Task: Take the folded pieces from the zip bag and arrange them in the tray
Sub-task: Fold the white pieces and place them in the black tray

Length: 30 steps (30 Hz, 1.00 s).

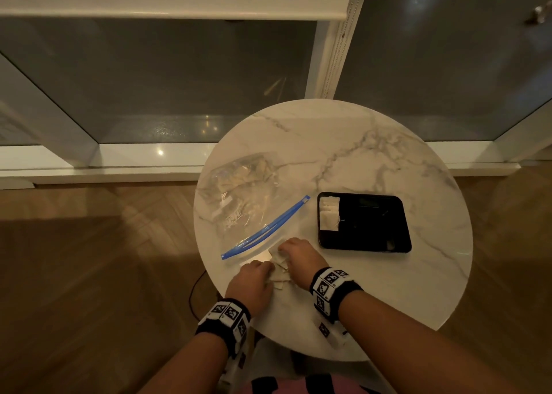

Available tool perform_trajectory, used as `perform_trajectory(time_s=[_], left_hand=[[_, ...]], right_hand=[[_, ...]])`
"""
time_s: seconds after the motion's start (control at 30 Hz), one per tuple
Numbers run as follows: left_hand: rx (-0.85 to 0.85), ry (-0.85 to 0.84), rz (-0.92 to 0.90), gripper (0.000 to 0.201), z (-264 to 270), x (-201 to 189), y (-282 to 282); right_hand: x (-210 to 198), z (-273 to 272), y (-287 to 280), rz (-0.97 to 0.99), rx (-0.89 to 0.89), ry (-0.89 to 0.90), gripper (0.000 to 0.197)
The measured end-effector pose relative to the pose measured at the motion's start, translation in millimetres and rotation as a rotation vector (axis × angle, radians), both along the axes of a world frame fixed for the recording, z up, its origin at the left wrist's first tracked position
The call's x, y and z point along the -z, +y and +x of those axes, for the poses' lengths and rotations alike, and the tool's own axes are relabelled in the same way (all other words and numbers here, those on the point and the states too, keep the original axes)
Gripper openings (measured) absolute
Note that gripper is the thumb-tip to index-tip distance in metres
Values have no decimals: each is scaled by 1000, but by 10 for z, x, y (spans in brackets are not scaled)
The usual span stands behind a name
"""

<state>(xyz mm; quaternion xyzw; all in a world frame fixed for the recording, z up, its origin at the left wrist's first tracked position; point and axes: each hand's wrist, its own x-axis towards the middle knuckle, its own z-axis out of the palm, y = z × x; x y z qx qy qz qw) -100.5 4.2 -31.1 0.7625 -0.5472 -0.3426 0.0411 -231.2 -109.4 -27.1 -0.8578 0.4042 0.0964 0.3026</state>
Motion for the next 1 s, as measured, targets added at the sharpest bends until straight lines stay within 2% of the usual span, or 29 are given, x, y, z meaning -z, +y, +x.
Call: perform_trajectory(time_s=[0.17, 0.37, 0.5, 0.7, 0.83, 1.0], left_hand=[[3, -11, 1, 37, 102, 57, 73], [79, -35, -15, 49, 113, 90, 137], [241, -83, -33, 50, 46, 78, 156], [248, -106, -42, 49, -3, 29, 104], [275, -108, -30, 63, -58, -13, 38], [314, -152, 3, 56, -77, -20, 25]], right_hand=[[101, 57, 23, -68, -96, 138, 38], [133, 91, 46, -129, -43, 162, 36], [128, 79, 47, -126, -12, 137, 34], [126, 43, 44, -128, 10, 96, 27], [95, 33, 17, -79, 61, 46, 25], [-3, -2, -14, -14, 202, -55, 16]])
